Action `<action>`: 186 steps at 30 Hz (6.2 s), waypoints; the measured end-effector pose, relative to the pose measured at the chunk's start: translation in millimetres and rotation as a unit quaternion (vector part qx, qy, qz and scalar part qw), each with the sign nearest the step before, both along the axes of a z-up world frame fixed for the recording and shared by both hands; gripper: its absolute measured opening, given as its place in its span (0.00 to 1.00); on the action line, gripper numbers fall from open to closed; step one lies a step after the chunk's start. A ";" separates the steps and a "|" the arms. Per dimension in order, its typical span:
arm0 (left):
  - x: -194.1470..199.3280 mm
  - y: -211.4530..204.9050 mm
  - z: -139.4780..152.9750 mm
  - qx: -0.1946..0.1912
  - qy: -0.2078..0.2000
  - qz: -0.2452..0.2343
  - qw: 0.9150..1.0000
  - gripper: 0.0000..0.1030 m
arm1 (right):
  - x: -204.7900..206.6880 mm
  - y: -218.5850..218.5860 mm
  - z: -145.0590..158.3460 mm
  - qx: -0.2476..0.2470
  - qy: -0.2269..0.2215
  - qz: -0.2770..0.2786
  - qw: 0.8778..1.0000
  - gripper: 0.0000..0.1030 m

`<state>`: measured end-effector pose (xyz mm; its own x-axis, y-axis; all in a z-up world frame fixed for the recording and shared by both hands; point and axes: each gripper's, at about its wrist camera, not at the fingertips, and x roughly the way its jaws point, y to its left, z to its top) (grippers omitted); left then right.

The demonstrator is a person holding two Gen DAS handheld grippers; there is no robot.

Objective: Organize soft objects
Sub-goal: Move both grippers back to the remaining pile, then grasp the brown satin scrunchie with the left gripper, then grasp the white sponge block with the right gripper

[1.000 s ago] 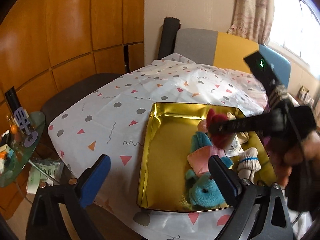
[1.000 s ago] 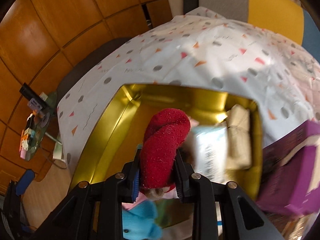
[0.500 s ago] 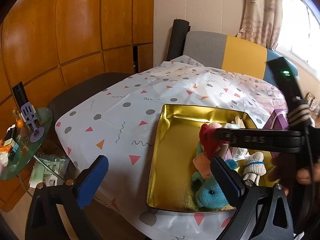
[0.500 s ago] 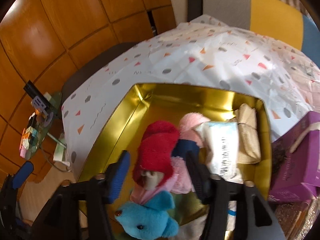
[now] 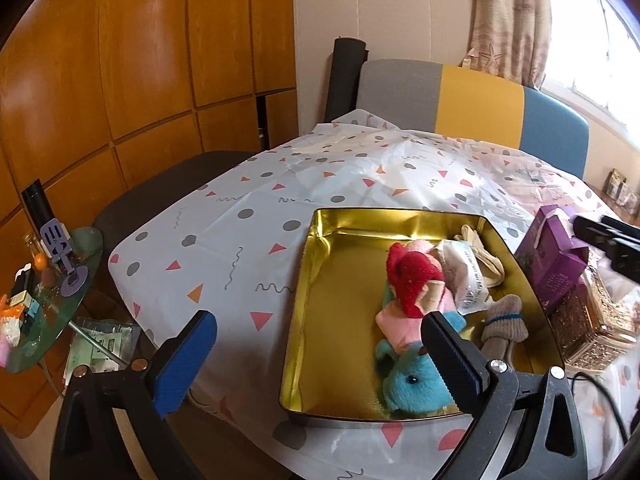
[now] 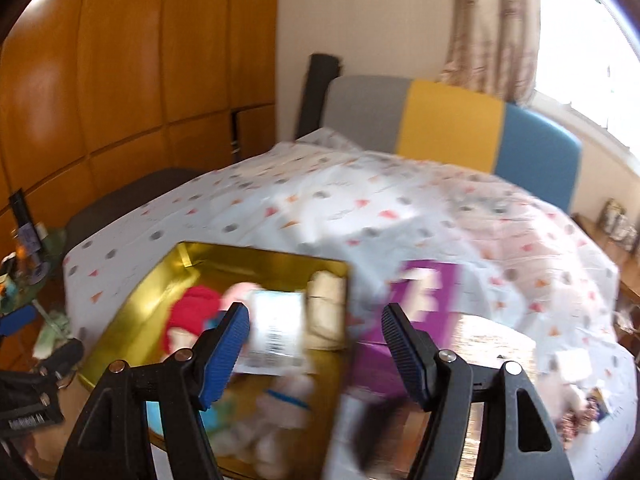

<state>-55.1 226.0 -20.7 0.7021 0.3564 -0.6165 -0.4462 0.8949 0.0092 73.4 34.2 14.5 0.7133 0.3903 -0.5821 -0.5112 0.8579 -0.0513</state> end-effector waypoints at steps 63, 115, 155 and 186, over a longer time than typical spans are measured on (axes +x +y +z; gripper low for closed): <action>85.8 -249.8 74.7 0.003 -0.025 -0.387 0.922 1.00 | 2.5 -463.2 -95.1 0.303 0.204 -0.557 0.746 0.73; 140.3 -434.6 -100.2 -0.009 0.155 -0.523 0.838 0.09 | 28.8 -436.2 -98.9 0.335 0.249 -0.447 0.791 0.69; 129.5 -405.9 -107.8 -0.052 0.109 -0.543 0.831 0.09 | 265.9 -327.1 -129.1 0.059 0.391 -0.329 0.858 0.61; 129.0 -418.2 -101.8 -0.009 0.131 -0.525 0.841 0.09 | 60.7 -378.8 -129.9 -0.073 0.345 -0.232 0.906 0.69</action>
